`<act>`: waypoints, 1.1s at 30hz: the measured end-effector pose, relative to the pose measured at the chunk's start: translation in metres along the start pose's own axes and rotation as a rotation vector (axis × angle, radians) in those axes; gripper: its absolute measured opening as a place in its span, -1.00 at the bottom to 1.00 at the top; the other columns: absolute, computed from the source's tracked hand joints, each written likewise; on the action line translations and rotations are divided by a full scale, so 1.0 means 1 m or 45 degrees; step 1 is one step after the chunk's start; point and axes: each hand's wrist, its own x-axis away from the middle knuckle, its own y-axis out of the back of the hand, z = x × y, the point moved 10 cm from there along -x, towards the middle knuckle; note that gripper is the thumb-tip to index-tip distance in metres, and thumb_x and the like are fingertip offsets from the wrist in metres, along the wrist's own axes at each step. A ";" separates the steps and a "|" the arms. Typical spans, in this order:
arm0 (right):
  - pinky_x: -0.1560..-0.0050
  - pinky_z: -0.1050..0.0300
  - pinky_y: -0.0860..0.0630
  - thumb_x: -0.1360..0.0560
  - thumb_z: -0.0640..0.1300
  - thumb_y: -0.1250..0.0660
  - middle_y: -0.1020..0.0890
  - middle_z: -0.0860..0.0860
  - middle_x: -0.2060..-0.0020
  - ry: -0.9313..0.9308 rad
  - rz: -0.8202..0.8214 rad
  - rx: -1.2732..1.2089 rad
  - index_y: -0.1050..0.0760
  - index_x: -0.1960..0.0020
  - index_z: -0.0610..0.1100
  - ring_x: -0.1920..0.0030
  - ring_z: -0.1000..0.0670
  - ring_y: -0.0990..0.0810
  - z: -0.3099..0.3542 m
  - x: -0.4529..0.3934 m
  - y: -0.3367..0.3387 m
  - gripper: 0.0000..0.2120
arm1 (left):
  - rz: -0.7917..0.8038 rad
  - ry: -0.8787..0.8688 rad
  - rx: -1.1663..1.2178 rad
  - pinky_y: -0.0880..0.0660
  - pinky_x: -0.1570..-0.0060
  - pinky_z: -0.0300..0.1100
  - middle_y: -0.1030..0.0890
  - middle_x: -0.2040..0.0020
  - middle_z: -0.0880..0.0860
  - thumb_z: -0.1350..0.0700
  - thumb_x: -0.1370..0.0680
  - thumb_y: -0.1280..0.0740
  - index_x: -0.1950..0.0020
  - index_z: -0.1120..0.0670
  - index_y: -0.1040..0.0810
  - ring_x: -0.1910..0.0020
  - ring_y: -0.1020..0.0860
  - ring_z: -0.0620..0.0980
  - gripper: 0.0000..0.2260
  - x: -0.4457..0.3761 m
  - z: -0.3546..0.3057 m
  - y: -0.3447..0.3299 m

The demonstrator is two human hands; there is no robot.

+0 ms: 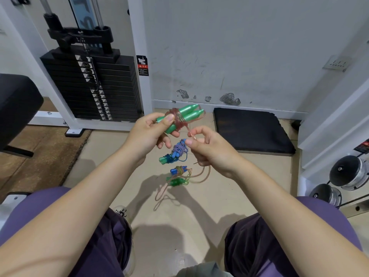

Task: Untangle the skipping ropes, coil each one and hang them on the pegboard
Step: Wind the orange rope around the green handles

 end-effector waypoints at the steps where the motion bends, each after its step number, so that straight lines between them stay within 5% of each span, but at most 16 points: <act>1: 0.50 0.28 -0.20 -0.61 -0.16 -0.28 -0.34 0.03 0.44 -0.008 -0.023 0.095 -0.35 -0.05 -0.09 0.51 0.11 -0.21 -0.002 0.000 -0.001 -0.90 | -0.047 -0.009 -0.020 -0.33 0.51 -0.25 -0.69 0.24 0.13 0.01 -0.62 -0.32 -0.02 0.17 -0.58 0.50 -0.52 -0.01 -0.78 0.000 0.000 0.004; 8: 0.40 0.24 -0.28 -0.66 -0.09 -0.15 -0.36 0.07 0.47 0.043 -0.103 0.690 -0.55 0.02 -0.11 0.49 0.13 -0.31 -0.003 0.001 -0.015 -0.77 | -0.267 -0.016 -0.024 -0.35 0.53 -0.28 -0.69 0.29 0.09 0.01 -0.62 -0.33 0.02 0.10 -0.58 0.52 -0.54 -0.03 -0.84 0.003 0.001 0.019; 13: 0.31 0.16 -0.33 -0.67 -0.10 -0.12 -0.43 0.00 0.40 -0.052 -0.101 0.772 -0.59 -0.01 -0.17 0.41 0.03 -0.36 -0.009 -0.001 -0.011 -0.71 | -0.134 0.072 0.177 -0.36 0.51 -0.32 -0.68 0.27 0.09 -0.02 -0.62 -0.31 0.01 0.15 -0.59 0.51 -0.54 -0.07 -0.77 0.001 0.007 0.010; 20: 0.34 0.28 -0.30 -0.61 -0.07 -0.25 -0.45 0.13 0.47 0.158 -0.158 0.954 -0.59 0.13 -0.03 0.41 0.18 -0.40 0.019 0.003 -0.009 -0.80 | -0.284 0.048 -0.399 -0.36 0.51 -0.27 -0.67 0.34 0.06 0.03 -0.59 -0.38 0.12 0.06 -0.58 0.52 -0.54 -0.02 -0.86 -0.003 0.013 0.027; 27: 0.28 0.22 -0.37 -0.41 -0.10 -0.52 -0.57 0.01 0.34 0.326 -0.291 0.881 -0.57 0.25 -0.19 0.33 0.13 -0.43 0.048 0.012 0.017 -0.80 | 0.514 0.192 -0.594 -0.42 0.40 -0.22 -0.65 0.34 0.06 0.04 -0.57 -0.41 0.10 0.07 -0.62 0.50 -0.47 -0.01 -0.88 0.015 0.029 -0.032; 33: 0.31 0.26 -0.32 -0.55 -0.03 -0.37 -0.45 0.09 0.40 0.222 -0.200 0.616 -0.48 0.26 -0.11 0.37 0.15 -0.37 0.036 0.010 0.021 -0.75 | 0.615 0.172 -0.365 -0.46 0.37 -0.22 -0.67 0.24 0.17 -0.02 -0.51 -0.45 0.01 0.17 -0.61 0.45 -0.52 0.03 -0.75 0.023 0.013 -0.040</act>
